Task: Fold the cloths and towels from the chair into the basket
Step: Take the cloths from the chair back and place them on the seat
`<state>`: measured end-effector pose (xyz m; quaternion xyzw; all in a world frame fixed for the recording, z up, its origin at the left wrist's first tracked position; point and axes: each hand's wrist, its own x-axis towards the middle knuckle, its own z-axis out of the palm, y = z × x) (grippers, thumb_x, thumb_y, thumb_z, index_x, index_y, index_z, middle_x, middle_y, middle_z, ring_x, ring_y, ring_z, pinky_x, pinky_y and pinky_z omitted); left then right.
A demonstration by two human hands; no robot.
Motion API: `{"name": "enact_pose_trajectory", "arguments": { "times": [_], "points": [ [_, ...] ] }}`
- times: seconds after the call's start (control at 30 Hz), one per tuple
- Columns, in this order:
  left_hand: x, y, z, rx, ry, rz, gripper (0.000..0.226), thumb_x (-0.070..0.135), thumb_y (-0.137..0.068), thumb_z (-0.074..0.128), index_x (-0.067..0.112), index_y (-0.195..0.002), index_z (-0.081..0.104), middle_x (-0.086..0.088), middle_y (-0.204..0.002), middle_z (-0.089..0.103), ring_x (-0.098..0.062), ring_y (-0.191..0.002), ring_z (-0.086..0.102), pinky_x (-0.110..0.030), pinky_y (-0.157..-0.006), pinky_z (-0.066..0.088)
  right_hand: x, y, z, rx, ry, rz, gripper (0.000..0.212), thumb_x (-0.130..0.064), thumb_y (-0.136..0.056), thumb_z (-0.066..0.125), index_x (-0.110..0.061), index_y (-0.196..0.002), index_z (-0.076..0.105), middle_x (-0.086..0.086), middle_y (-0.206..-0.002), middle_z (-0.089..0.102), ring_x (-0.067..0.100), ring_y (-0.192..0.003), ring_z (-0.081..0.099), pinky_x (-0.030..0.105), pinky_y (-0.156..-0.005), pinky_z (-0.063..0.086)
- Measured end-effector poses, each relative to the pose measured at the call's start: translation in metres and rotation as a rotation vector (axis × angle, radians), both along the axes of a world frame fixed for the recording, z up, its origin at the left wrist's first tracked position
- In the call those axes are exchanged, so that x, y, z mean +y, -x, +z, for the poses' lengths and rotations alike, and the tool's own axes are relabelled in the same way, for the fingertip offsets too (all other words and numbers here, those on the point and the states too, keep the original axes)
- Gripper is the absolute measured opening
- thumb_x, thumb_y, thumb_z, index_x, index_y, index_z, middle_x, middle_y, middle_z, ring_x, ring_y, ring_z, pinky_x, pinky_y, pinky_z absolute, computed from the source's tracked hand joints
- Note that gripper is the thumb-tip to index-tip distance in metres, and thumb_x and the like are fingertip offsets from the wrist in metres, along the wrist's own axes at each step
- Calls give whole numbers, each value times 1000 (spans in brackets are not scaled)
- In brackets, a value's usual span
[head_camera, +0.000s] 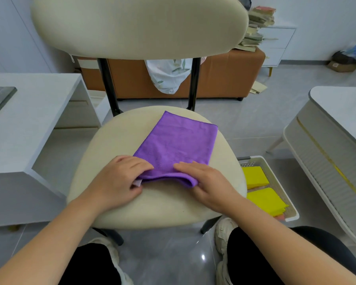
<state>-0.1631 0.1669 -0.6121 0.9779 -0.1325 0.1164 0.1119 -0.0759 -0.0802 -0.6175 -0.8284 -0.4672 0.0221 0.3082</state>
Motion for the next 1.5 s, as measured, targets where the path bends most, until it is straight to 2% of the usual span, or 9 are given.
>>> {"name": "enact_pose_trajectory", "arguments": {
  "times": [0.1, 0.2, 0.33, 0.5, 0.77, 1.0, 1.23, 1.37, 1.5],
  "points": [
    [13, 2, 0, 9, 80, 54, 38, 27, -68, 42, 20, -93, 69, 17, -106, 67, -2, -109, 52, -20, -98, 29, -17, -9, 7, 246, -67, -66, 43, -14, -87, 48, -26, -126, 61, -4, -128, 62, 5, -121, 54, 30, -103, 42],
    [8, 7, 2, 29, 472, 116, 30, 32, -69, 44, 28, -85, 70, 32, -99, 65, 8, -108, 56, -14, -102, 33, -27, -10, 12, 377, -82, -91, 31, -22, -90, 51, -30, -116, 66, -6, -110, 70, 10, -104, 63, 33, -92, 48],
    [-7, 5, 12, 91, 838, 204, 20, 42, -66, 57, 31, -78, 67, 8, -64, 61, -6, -61, 52, -16, -61, 40, -34, -15, 23, 534, -166, -141, 34, -34, -86, 52, -2, -86, 61, -3, -71, 49, 7, -70, 40, 32, -65, 34],
    [-23, -7, 17, 218, 1230, 269, 10, 20, -76, 62, 24, -80, 70, 12, -63, 64, 0, -58, 56, -14, -54, 47, -36, -30, 30, 774, -227, -259, 15, -19, -95, 55, -10, -92, 67, -11, -75, 64, 2, -67, 55, 16, -60, 42],
    [-28, -45, 15, 152, 866, 538, 19, 32, -84, 49, 22, -79, 65, -2, -69, 64, -15, -66, 54, -26, -62, 38, -3, -57, 29, 656, -185, -484, 29, -19, -93, 46, 9, -90, 52, 6, -76, 50, 17, -70, 46, 32, -66, 35],
    [-22, -82, 6, 224, 620, 699, 25, 16, -94, 38, 5, -72, 44, -4, -66, 46, -22, -66, 44, -32, -56, 29, 23, -86, 20, 464, 23, -605, 33, -19, -94, 41, -15, -62, 33, -1, -59, 39, 17, -58, 35, 31, -53, 27],
    [-12, -96, 7, 455, 863, 797, 20, 27, -89, 46, 16, -73, 47, -6, -71, 45, -20, -66, 41, -29, -62, 29, 34, -95, 11, 290, 165, -681, 35, -23, -95, 43, -16, -62, 34, 1, -63, 43, 28, -73, 44, 31, -64, 30],
    [-12, -88, 19, 606, 1091, 798, 18, 33, -88, 52, 17, -79, 55, -3, -69, 51, -19, -54, 48, -22, -52, 39, 37, -89, 19, 207, 226, -774, 24, -35, -94, 44, -12, -102, 51, 9, -97, 59, 33, -94, 55, 33, -71, 36],
    [-11, -85, 13, 530, 927, 755, 17, 20, -90, 55, 8, -79, 60, -8, -74, 55, -20, -63, 48, -27, -60, 34, 41, -79, 35, -140, 238, -746, 46, -35, -95, 44, -14, -136, 40, 8, -130, 51, 29, -116, 48, 38, -88, 39]
  ]
}}
